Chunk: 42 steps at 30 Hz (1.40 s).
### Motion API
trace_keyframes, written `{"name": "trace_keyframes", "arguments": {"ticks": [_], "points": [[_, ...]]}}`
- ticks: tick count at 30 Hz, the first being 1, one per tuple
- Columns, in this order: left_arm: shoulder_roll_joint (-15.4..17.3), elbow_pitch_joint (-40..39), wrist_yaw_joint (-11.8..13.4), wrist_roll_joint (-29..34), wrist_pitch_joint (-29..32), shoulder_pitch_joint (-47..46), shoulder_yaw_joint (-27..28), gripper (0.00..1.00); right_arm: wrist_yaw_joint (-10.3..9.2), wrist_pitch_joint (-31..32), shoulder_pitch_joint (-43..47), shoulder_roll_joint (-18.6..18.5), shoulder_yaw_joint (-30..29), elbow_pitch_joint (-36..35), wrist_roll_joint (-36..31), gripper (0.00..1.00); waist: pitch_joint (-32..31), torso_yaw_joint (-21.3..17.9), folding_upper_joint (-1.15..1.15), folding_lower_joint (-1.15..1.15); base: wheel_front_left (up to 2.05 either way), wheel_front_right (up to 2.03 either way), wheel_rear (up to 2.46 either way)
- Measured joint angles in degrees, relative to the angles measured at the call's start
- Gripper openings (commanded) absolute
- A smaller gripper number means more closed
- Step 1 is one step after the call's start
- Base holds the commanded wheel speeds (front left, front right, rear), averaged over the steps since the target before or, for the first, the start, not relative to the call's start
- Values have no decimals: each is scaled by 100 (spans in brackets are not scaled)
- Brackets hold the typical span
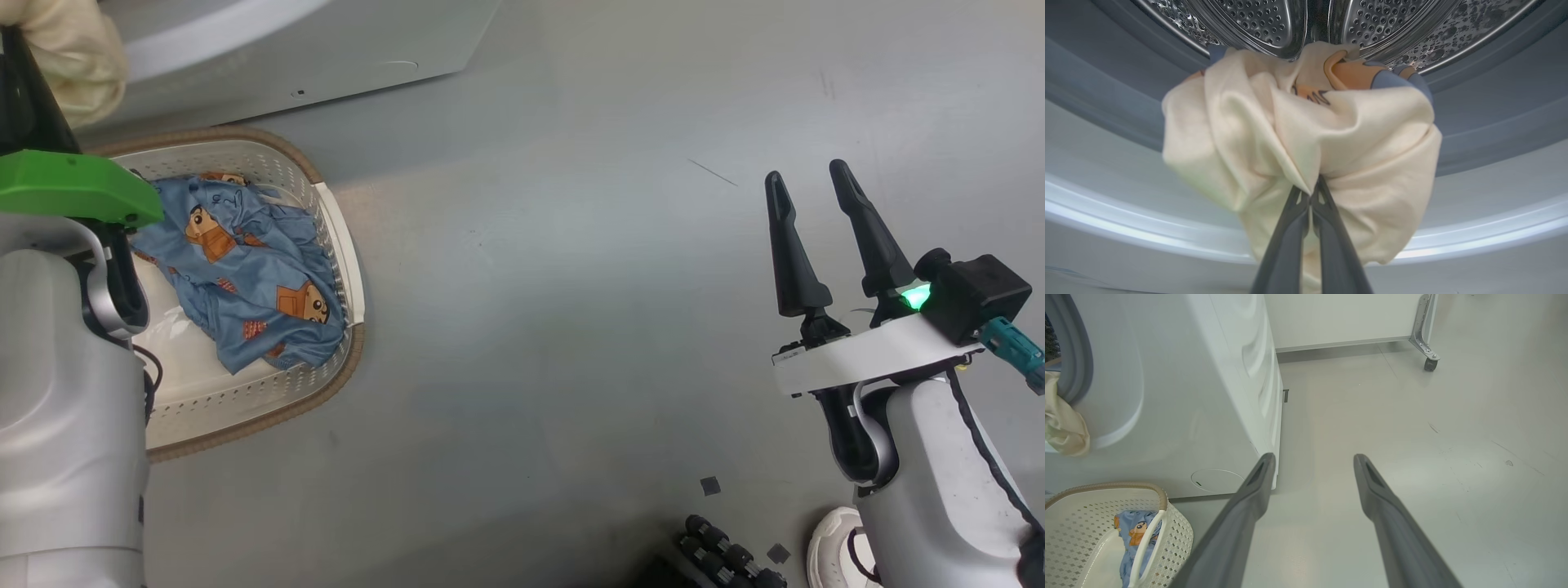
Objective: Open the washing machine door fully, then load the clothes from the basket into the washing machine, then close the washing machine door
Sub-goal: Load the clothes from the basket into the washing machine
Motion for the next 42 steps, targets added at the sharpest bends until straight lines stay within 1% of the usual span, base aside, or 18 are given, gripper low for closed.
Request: {"name": "trace_keyframes", "arguments": {"ticks": [6,14,19,27,32,39,42], "points": [[-48,-12,3,102,-18,-32,-14,0,0,0,1,-1,-25,1,0,100,-56,80,0,0,0,0,0],[-123,-348,10,159,-119,-224,-56,0,0,0,4,-21,-52,4,0,100,-162,179,0,0,0,0,0],[-137,-376,10,219,-119,-268,-83,0,0,0,21,-19,5,46,8,100,-274,195,0,0,0,0,0],[-100,-211,10,268,-51,-842,-204,0,0,0,140,-12,105,68,64,100,-385,132,0,0,0,0,0],[165,124,10,426,88,-1045,-198,0,0,0,141,11,323,98,142,100,-409,18,0,0,0,0,0],[425,513,5,582,201,-1511,-219,0,0,0,147,10,511,130,199,100,-397,-187,0,0,0,0,0],[567,692,-52,651,274,-1667,-265,0,0,0,153,10,666,160,208,100,-362,-275,0,0,0,0,0]]}}
